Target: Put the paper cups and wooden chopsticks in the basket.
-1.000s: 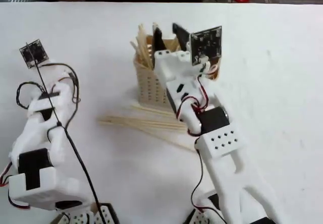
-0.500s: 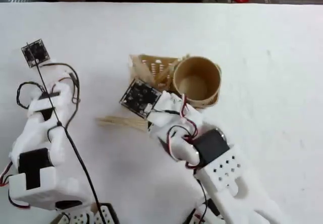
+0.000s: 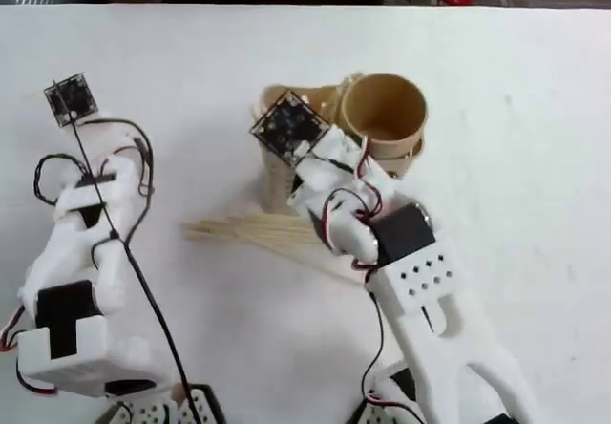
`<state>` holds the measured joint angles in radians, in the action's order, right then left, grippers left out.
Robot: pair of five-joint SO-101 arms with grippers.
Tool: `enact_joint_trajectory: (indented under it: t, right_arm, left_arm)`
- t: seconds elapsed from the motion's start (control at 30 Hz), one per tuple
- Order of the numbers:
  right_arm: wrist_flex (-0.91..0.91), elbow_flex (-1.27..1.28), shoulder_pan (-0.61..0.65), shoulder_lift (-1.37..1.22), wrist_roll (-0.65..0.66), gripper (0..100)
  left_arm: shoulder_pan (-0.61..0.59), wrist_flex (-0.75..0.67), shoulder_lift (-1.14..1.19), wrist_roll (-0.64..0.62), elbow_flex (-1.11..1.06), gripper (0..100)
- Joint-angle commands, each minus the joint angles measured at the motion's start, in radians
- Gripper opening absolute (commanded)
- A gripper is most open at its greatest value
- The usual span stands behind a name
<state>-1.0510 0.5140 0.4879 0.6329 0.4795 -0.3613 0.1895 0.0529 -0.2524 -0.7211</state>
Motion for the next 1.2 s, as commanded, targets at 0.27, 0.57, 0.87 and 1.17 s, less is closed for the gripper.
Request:
enact_joint_trajectory:
  t: [0.27,0.57,0.87,1.17]
  right_arm:
    - [-0.289,-0.341,0.059,0.102,-0.006,21.9]
    - [-0.498,-0.203,0.289,0.033,0.097,21.7]
    - [0.004,0.264,0.236,-0.147,0.232,21.9]
    - [0.186,0.288,0.076,-0.404,0.298,21.9]
  left_arm:
    - [0.019,-0.023,-0.004,0.014,0.055,5]
    - [0.019,-0.021,-0.004,0.014,0.055,5]
    - [0.019,-0.021,-0.004,0.014,0.055,5]
    - [0.019,-0.021,-0.004,0.014,0.055,5]
